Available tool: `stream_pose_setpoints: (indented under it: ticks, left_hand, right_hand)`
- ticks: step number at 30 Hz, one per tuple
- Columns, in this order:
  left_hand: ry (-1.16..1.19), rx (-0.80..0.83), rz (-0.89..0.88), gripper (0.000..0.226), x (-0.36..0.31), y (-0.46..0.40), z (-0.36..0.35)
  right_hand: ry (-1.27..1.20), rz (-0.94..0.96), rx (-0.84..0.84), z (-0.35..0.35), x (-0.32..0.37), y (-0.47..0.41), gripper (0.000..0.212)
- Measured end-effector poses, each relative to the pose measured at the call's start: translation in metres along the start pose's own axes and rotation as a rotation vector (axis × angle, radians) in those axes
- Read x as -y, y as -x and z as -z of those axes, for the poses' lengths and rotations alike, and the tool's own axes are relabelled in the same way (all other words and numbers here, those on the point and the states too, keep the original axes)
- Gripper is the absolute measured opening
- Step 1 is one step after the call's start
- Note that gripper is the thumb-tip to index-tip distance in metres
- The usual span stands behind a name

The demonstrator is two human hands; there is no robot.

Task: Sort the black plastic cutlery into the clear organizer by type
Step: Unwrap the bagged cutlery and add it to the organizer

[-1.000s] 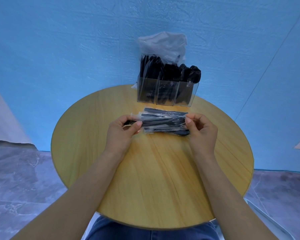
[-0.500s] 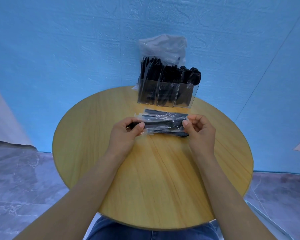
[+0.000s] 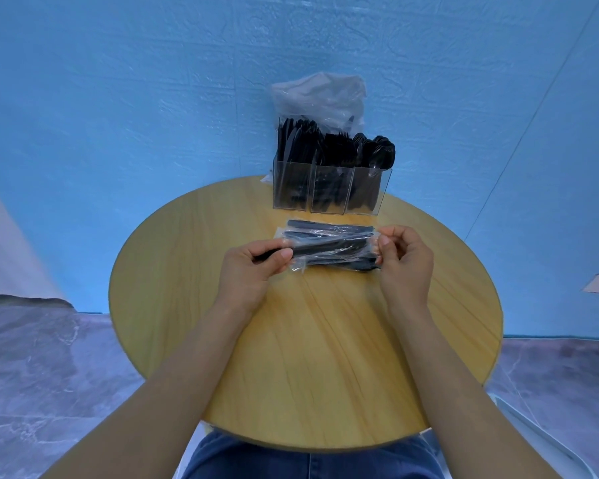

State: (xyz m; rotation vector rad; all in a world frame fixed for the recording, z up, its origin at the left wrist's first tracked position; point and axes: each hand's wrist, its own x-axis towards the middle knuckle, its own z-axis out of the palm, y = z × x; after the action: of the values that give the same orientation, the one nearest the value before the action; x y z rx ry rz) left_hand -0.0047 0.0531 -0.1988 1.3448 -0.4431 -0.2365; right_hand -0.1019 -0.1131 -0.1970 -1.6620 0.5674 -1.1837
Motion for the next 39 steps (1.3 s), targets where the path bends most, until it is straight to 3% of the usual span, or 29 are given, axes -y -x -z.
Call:
stream_pose_setpoints:
  ticks: [6, 9, 13, 17, 29, 33, 36, 39]
  left_hand:
    - [-0.038, 0.004, -0.010, 0.020, -0.001, 0.001, 0.000]
    - [-0.022, -0.090, -0.009, 0.016, -0.002, -0.003, 0.008]
    - [-0.006, -0.210, -0.065, 0.014, -0.006, -0.012, 0.018]
    - [0.168, -0.419, -0.043, 0.016, -0.013, -0.022, 0.028]
    - [0.265, -0.277, -0.047, 0.013, -0.037, -0.018, -0.011]
    - [0.312, -0.246, -0.021, 0.014, -0.038, -0.016, -0.017]
    - [0.311, -0.212, -0.032, 0.014, -0.037, -0.017, -0.022]
    - [0.276, -0.176, -0.049, 0.014, -0.036, -0.017, -0.028]
  right_hand:
    - [0.081, 0.056, -0.130, 0.001, 0.000, -0.001, 0.015]
    - [0.080, 0.037, -0.243, 0.009, -0.004, -0.009, 0.014]
    - [0.160, 0.087, -0.186, 0.005, -0.001, -0.005, 0.020]
    - [0.215, 0.069, -0.214, 0.005, 0.001, -0.006, 0.023]
    - [0.524, 0.140, 0.328, -0.012, 0.003, 0.015, 0.022]
    - [0.727, 0.288, 0.282, -0.016, 0.004, 0.014, 0.015]
    - [0.567, 0.255, 0.231, -0.024, 0.023, 0.002, 0.035]
    - [0.101, -0.066, 0.293, -0.043, 0.054, -0.020, 0.042]
